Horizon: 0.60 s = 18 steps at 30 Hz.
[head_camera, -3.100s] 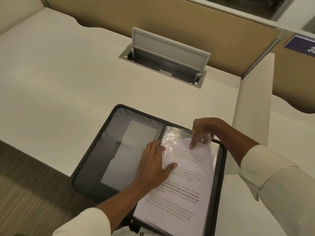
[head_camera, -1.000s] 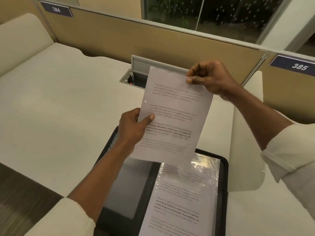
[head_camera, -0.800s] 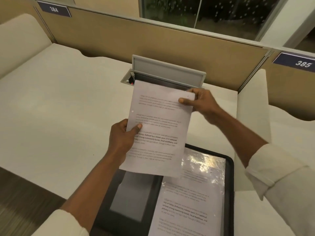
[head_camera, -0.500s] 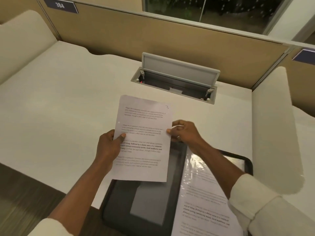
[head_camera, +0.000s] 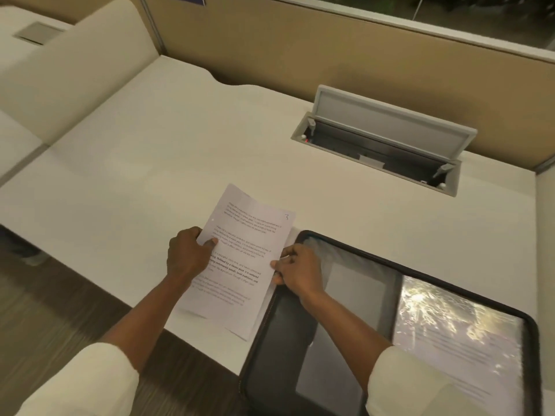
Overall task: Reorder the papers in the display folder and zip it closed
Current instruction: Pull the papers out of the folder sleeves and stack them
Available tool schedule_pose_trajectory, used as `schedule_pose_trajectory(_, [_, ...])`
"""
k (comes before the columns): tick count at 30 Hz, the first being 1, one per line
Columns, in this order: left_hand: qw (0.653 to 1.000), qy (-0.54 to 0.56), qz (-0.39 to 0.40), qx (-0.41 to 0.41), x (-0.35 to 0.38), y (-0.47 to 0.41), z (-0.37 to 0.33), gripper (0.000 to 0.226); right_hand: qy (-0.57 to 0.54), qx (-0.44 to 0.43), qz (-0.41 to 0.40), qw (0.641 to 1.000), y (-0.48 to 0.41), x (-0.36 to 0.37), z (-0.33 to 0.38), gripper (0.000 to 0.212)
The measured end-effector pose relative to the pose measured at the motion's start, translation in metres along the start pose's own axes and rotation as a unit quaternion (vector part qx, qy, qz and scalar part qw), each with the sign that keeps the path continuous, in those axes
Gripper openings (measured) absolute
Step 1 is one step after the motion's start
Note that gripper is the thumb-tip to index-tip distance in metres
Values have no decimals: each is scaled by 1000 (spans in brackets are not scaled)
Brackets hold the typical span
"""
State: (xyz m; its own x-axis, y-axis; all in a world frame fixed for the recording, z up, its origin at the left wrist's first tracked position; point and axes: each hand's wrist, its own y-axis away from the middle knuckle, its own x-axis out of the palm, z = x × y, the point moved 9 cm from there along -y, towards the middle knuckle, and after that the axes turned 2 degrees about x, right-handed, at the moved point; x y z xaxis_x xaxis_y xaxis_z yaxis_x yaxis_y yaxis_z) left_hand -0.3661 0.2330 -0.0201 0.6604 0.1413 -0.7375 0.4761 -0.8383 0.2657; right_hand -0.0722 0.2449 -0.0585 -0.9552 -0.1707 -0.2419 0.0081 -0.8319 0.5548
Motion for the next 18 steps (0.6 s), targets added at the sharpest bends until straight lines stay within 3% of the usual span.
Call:
schedule_pose_trajectory(11, [986,-168,10,-2,4,-15,12,24,180,-39,-39,982,-3,24,0,21])
schedule_pose_trajectory(14, [981,-190,-20,7,5,-12,5,45,246,-70,-57,965,1,26,8,32])
schedule_pose_trajectory(18, [957,-273,-81,51,4,-6,-12,63,229,-90,-56,968,8,22,14,36])
